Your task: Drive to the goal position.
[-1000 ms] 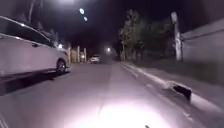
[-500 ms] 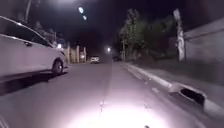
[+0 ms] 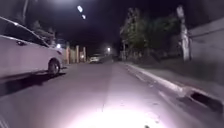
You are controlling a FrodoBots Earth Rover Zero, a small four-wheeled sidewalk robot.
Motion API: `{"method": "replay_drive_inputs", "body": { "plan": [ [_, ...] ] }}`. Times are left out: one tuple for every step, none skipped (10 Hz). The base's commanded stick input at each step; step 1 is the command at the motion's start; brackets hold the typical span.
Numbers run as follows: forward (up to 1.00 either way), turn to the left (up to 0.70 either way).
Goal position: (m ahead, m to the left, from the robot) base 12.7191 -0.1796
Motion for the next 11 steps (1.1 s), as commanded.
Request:
{"method": "replay_drive_inputs", "body": {
  "plan": [
    [0.7, 0.0],
    [0.7, 0.0],
    [0.7, 0.0],
    [0.7, 0.0],
    [0.7, 0.0],
    [0.7, 0.0],
    [0.7, 0.0],
    [0.7, 0.0],
    [0.7, 0.0],
    [0.7, 0.0],
    [0.7, 0.0]
  ]
}}
